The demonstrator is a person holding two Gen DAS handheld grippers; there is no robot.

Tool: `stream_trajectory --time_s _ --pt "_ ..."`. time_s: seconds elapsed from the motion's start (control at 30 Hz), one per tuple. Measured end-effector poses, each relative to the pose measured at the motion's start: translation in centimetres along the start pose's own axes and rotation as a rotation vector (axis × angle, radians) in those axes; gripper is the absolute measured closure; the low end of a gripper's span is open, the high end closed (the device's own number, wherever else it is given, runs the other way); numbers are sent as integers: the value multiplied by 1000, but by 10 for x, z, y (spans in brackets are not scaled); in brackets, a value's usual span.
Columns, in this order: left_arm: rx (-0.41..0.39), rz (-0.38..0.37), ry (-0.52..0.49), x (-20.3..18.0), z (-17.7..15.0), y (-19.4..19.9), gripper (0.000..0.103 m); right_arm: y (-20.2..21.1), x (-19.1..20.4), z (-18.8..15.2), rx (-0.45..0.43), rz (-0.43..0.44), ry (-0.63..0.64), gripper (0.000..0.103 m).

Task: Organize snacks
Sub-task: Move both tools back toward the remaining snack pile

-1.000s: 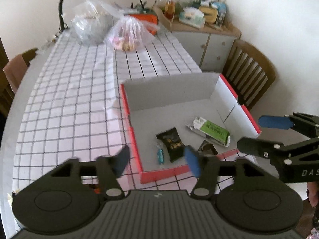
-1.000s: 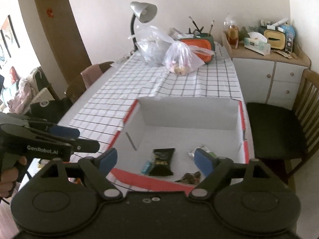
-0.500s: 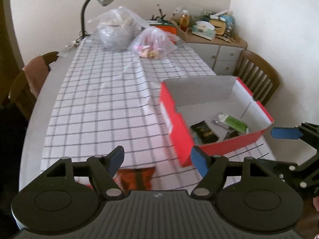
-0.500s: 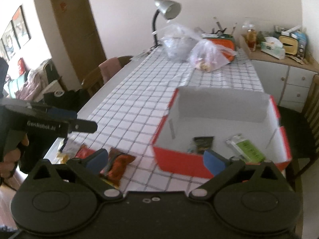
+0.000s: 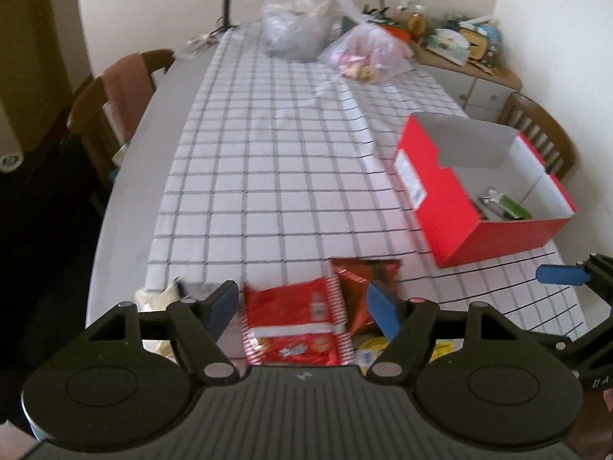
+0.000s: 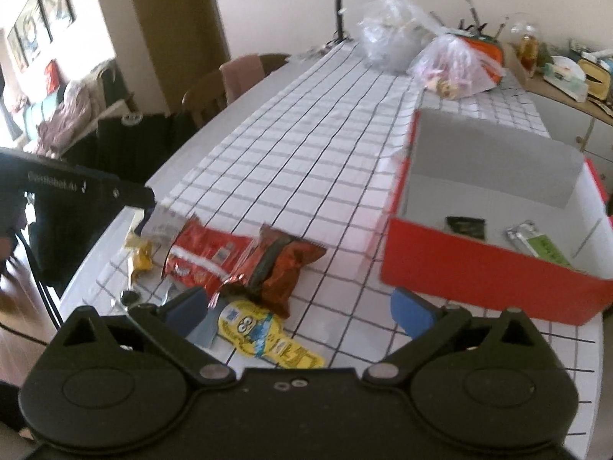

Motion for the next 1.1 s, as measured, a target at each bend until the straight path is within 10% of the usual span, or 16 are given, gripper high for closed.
stream_trajectory --time_s 1.1 --pt "193 165 246 64 -118 -52 29 -112 39 -34 206 2 233 31"
Point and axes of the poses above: each gripper's, at about its wrist camera, not at the fingertips, and y roughly against the way its jaws point, x to its left, z to its top, the point moved 1 cm from there along -y, roughly the way its jaws point, and after that the axes turned 1 degree about -x, right-handed, at the moved point
